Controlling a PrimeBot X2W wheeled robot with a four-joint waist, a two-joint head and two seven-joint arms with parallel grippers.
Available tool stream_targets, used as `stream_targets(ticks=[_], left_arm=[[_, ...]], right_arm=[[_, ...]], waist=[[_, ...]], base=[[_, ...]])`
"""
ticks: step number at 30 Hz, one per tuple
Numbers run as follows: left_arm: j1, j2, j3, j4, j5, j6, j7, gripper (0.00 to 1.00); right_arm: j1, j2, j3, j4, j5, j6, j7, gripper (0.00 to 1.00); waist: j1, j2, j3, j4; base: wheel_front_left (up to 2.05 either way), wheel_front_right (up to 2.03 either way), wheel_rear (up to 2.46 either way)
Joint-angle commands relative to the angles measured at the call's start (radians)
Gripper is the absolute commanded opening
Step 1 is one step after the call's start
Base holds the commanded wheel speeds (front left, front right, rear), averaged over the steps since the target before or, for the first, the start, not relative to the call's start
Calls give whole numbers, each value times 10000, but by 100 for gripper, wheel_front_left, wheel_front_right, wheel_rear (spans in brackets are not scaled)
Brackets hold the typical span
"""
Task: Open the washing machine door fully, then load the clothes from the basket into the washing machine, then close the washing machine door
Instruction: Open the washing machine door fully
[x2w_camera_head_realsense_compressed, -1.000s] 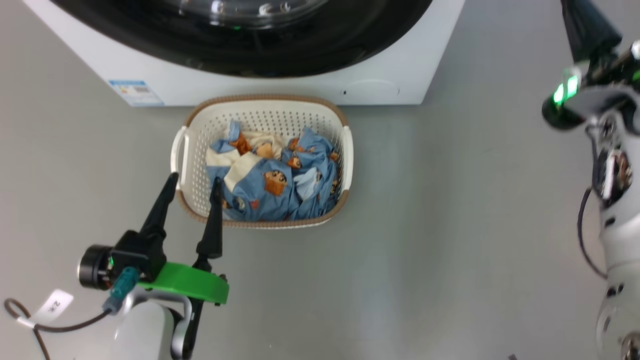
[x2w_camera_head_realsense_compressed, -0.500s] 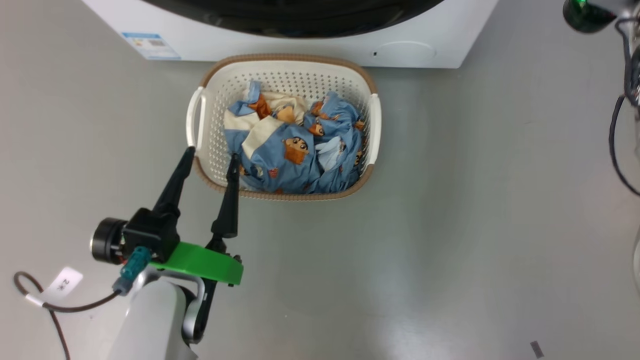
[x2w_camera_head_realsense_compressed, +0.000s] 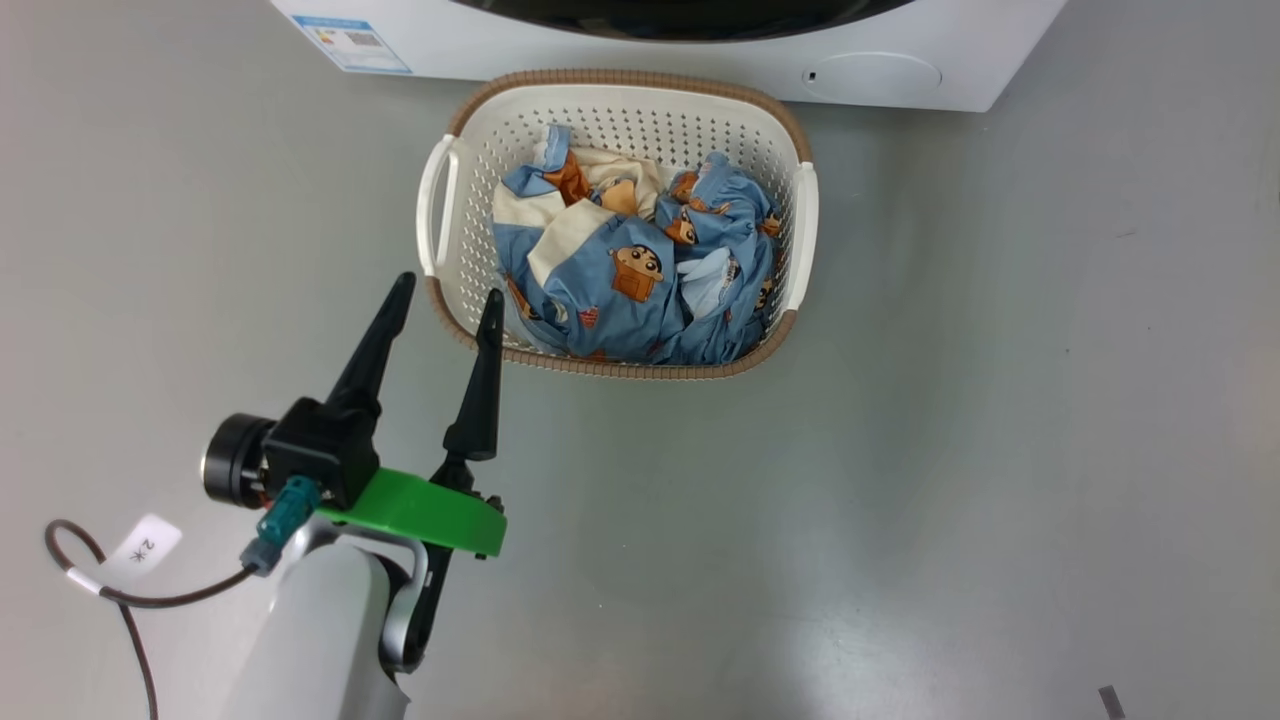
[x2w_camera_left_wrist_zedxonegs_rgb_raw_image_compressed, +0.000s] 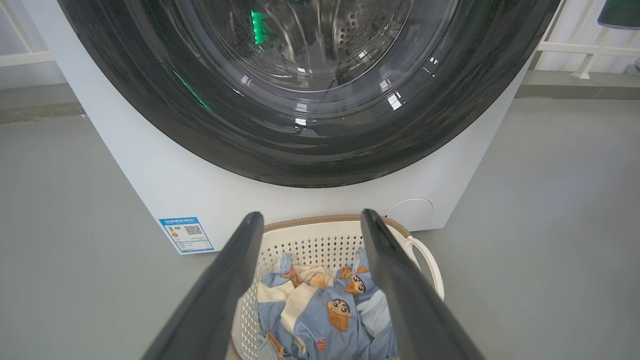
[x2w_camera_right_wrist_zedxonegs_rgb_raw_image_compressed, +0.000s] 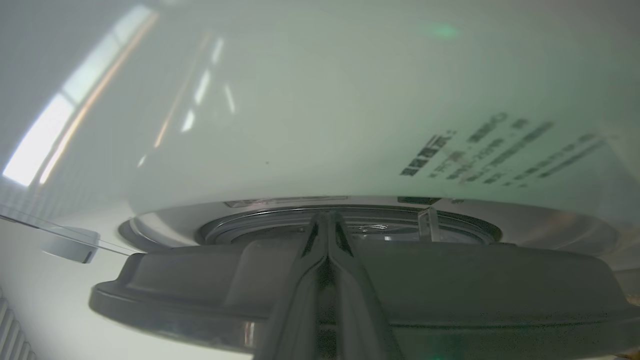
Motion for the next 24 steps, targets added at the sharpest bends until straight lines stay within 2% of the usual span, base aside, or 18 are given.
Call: stream_targets(ticks=[1,13,24], left_arm=[[-144,205,241,-233,-58,86,-93,100],[-173,205,207,-191,-133,157,-93,100],[-157,204,304,-160,-63,201,-93,100]], right_arm=[[-383,176,69,-129,-128,16,17,0],[-555,276,538,214,-528,16,756,0],[345,322,660,-818,-347,16,2053,0]], waist=[[0,-1,22,31],[0,-1,27,-9],[0,-1,-133,-227]], base=[[0,0,0],[0,0,0],[0,0,0]])
